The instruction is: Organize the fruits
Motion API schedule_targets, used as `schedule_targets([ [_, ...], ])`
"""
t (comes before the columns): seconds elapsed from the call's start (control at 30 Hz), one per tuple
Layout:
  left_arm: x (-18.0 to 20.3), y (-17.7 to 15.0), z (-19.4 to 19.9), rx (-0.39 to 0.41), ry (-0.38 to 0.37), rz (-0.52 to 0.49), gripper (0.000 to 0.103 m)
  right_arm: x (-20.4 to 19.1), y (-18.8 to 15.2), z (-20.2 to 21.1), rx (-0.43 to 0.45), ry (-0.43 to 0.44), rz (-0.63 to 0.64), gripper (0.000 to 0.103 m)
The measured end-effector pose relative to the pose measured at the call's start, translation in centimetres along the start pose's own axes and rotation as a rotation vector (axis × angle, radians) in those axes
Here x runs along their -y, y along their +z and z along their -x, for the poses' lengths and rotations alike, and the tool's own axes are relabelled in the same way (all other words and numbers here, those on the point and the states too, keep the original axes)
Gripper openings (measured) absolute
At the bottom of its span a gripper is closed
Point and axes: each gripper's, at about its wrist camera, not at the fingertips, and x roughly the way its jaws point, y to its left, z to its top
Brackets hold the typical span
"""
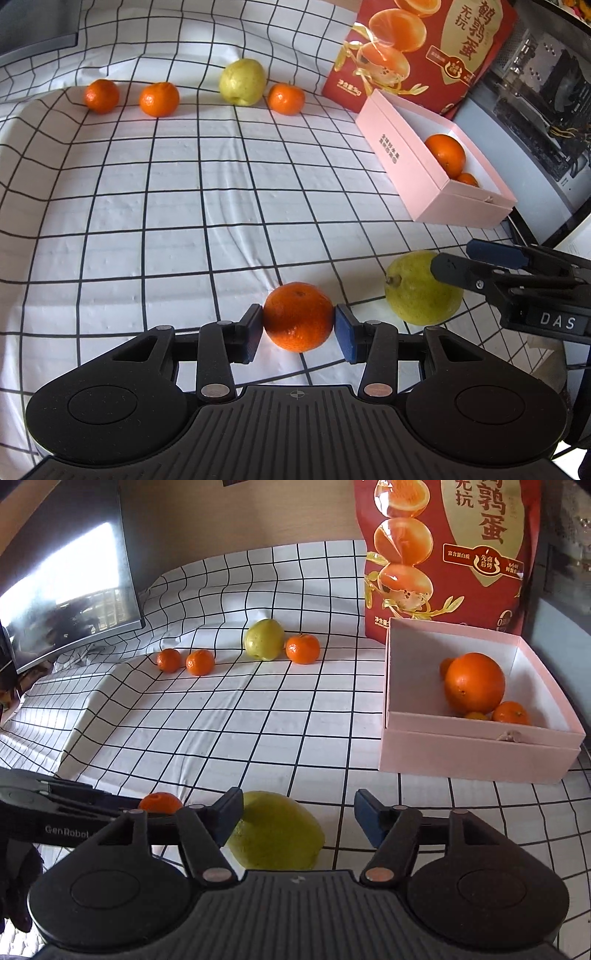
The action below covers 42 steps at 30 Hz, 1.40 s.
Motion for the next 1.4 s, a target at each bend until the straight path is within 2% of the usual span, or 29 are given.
schedule_targets([
  [0.13,-0.1,-0.1,0.1,-0.001,-0.001,0.01,0.047,0.4,-0.3,0.5,-0.006,-0.009,-0.001,0.076],
  [0.3,0.1,-0.2,0.2,0.0,0.01,0.011,0.047,2.1,-0.9,2.2,0.012,-0.06,-0.027,0.078],
  [0.5,0.5,0.0,0.1,0.0,0.025,-0.001,0.047,5.2,-1.5,3.5,0.012,-0.131,-0.087,0.078],
  [0.67,0.7,0.1,0.0,-0.003,0.036,-0.016,0.047,6.1,-1.9,3.4,0.008,-0.179,-0.124,0.078],
  [0.87,0.8,0.0,-0.1,-0.004,0.044,-0.035,0.047,6.8,-3.6,4.1,0.005,-0.145,-0.199,0.079],
  [1.2,1.3,0.0,-0.1,-0.005,0.065,-0.077,0.047,6.7,-6.1,2.8,-0.082,-0.115,-0.257,0.079],
  [1.4,1.1,0.0,-0.2,-0.011,0.058,-0.077,0.047,6.0,-6.5,2.5,-0.09,-0.114,-0.234,0.087],
])
